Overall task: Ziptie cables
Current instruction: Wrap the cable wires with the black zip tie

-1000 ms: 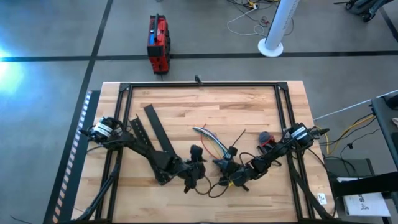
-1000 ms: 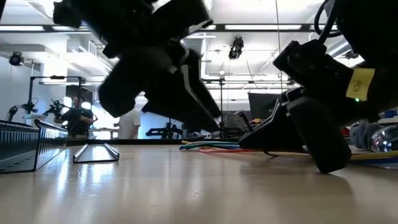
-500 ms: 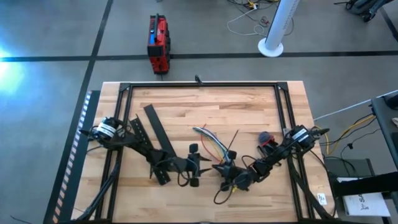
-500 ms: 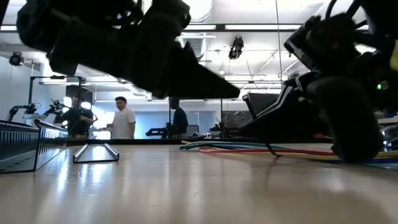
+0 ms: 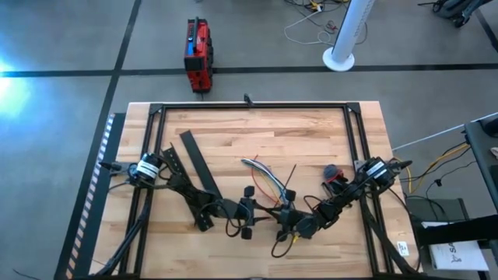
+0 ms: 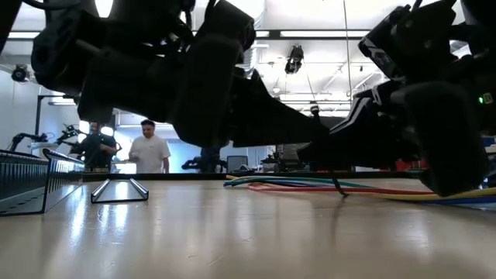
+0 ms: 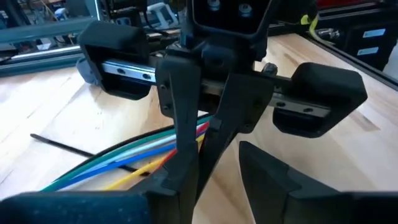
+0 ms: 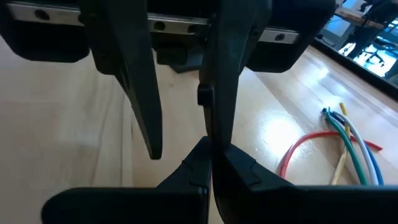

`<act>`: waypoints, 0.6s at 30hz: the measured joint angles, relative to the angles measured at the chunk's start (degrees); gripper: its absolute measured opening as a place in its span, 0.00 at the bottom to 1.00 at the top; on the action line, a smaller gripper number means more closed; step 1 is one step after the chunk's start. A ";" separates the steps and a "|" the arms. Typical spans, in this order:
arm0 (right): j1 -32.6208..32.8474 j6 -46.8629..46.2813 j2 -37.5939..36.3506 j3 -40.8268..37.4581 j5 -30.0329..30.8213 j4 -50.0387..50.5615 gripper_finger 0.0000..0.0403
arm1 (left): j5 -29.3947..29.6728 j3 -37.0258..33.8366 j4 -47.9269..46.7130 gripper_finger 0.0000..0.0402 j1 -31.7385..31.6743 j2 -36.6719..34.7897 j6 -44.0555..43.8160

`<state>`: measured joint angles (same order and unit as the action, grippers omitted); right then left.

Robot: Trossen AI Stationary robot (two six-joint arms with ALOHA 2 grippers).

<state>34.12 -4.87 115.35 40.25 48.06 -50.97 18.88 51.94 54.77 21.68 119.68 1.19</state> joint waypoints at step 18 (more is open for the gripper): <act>0.49 -0.02 0.00 0.09 0.01 -0.32 0.00 | 0.08 0.26 -1.23 0.16 -0.20 -0.47 3.99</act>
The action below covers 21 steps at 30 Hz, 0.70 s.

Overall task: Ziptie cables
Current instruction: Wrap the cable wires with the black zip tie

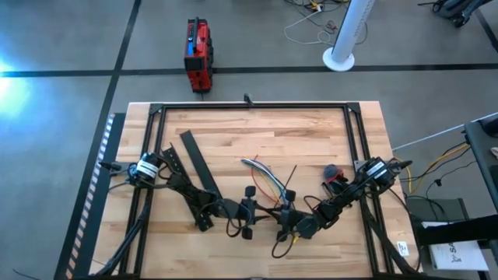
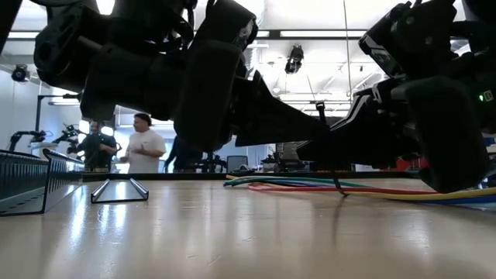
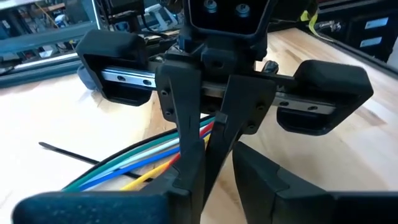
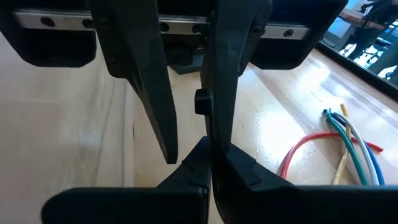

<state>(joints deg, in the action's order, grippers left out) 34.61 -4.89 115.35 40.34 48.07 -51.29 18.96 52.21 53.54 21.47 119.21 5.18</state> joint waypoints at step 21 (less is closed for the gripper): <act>0.00 0.00 -0.07 0.07 -0.07 -0.14 0.00 | 1.72 0.74 0.38 0.23 -0.39 -1.13 1.83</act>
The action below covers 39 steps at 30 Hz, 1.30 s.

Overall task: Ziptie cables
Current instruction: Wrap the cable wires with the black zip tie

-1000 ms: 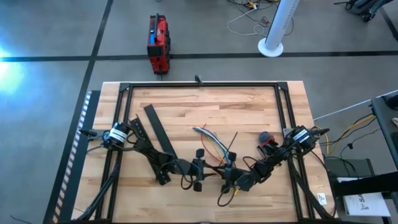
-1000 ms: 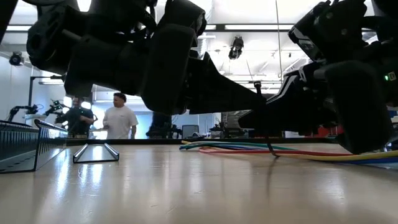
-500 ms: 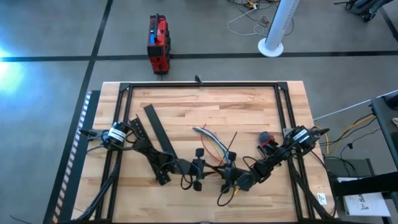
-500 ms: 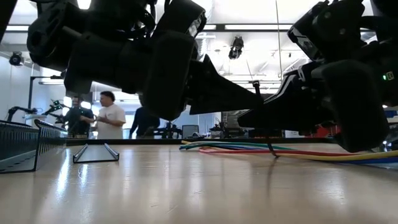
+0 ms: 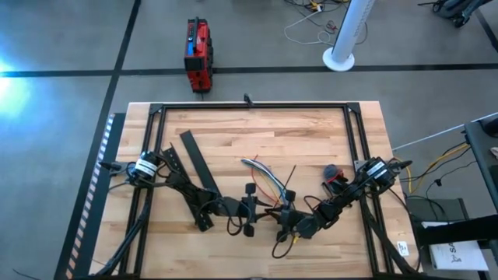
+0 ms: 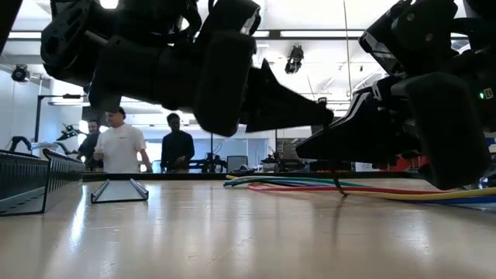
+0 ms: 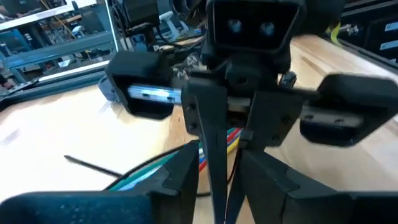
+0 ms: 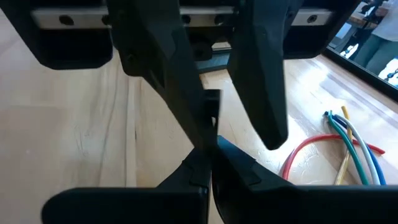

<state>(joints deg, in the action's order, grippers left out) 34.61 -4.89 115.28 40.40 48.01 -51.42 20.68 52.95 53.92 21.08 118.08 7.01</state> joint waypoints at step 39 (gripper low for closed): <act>0.26 1.02 -0.72 -0.07 -2.12 0.72 0.10 | -0.26 0.81 -0.99 0.00 0.02 1.46 -0.61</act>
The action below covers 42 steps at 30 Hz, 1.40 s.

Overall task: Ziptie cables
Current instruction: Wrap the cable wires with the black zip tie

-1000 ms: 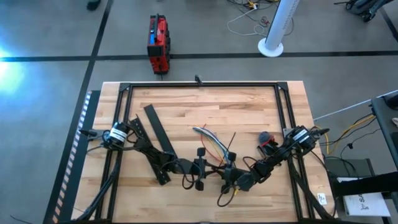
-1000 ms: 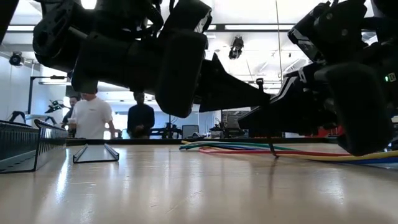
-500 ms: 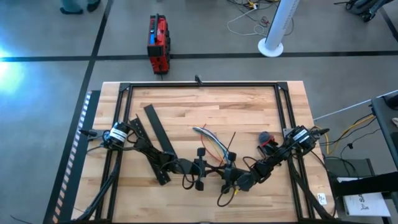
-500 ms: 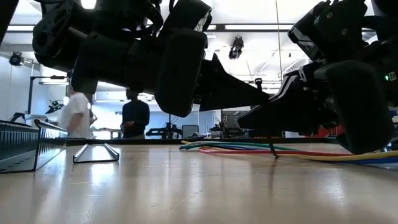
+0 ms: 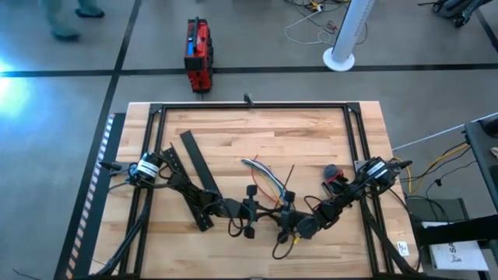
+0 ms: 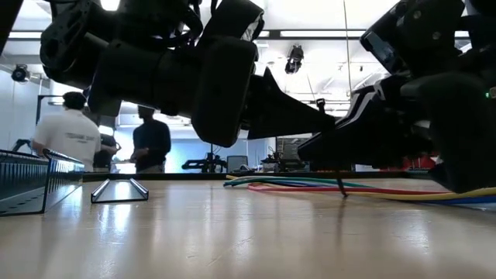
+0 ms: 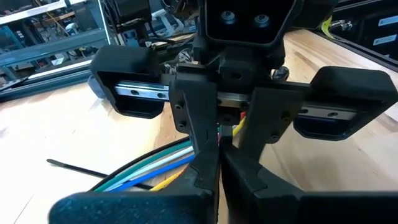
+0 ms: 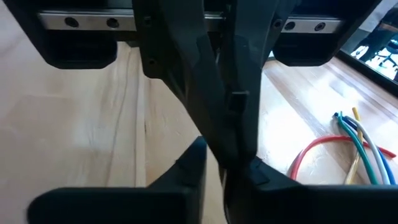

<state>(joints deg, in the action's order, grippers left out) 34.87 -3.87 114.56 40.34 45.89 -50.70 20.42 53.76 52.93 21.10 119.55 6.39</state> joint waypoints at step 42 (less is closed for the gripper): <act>1.45 -55.82 -27.28 0.04 -1.08 66.24 0.25 | -3.07 3.98 -8.19 0.00 -0.26 0.13 0.63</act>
<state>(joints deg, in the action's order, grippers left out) 36.32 -59.69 87.28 40.38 44.81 15.53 17.35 57.74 44.74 20.84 119.68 7.03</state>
